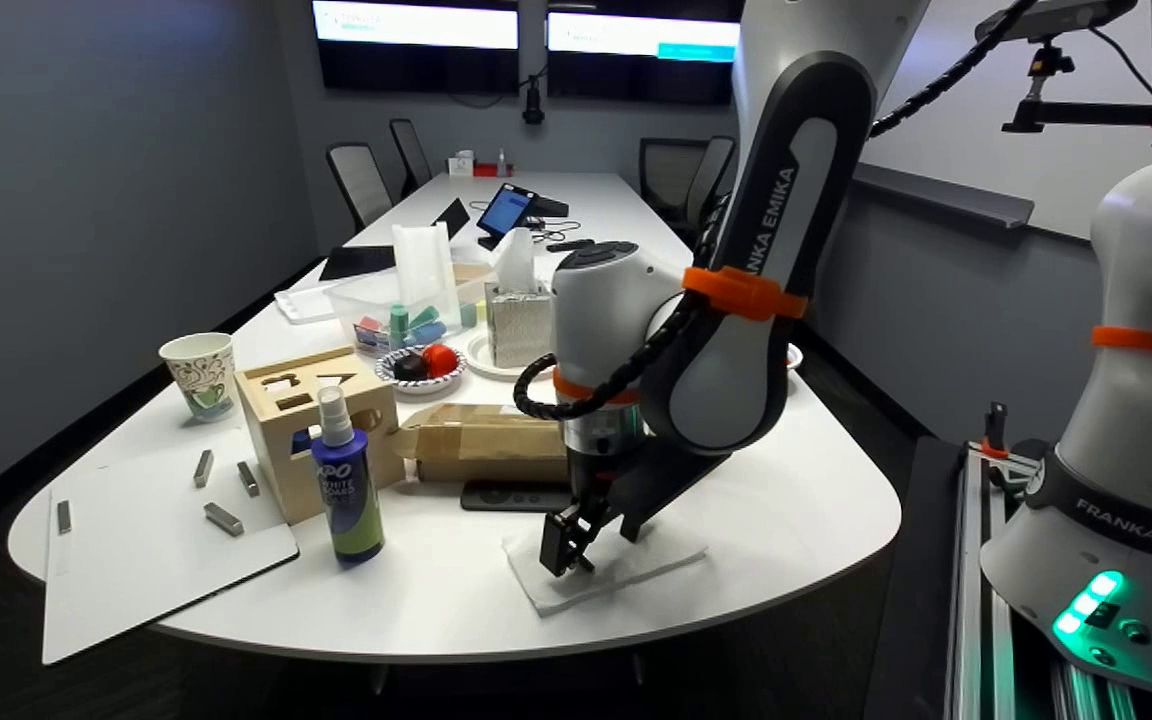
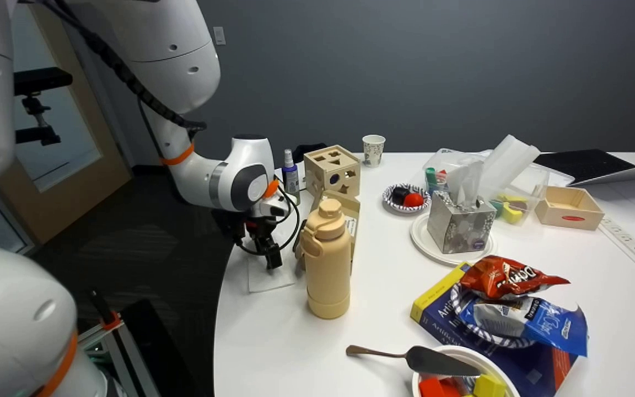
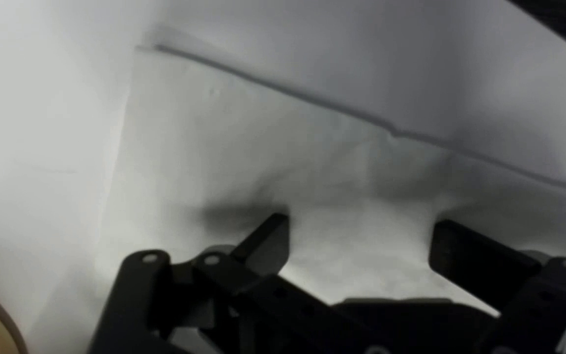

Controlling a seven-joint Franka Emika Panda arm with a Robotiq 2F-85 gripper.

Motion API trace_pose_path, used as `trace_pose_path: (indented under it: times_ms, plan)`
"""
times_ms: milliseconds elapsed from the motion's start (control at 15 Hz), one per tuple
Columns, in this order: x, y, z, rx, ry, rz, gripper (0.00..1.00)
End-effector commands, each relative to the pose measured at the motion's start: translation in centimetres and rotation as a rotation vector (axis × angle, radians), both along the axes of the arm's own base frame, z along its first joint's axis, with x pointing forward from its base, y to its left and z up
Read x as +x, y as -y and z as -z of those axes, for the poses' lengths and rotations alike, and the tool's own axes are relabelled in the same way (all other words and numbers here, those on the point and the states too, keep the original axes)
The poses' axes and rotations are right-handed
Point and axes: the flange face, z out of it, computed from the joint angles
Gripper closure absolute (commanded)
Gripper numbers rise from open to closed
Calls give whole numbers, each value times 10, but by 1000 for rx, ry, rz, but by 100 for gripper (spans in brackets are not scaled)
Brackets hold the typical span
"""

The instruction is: Unfold the napkin

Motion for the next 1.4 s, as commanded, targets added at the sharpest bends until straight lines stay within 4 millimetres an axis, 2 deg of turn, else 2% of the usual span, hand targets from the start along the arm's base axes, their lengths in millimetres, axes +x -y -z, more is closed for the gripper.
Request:
trace_pose_path:
  times_ms: [0,267,600,1333]
  plan:
    - [-9,4,-8,-6,10,14,0]
    - [-12,0,-27,-20,34,8,0]
    - [-17,-9,-62,-50,61,-25,0]
    - [-28,-43,-190,-178,68,-125,0]
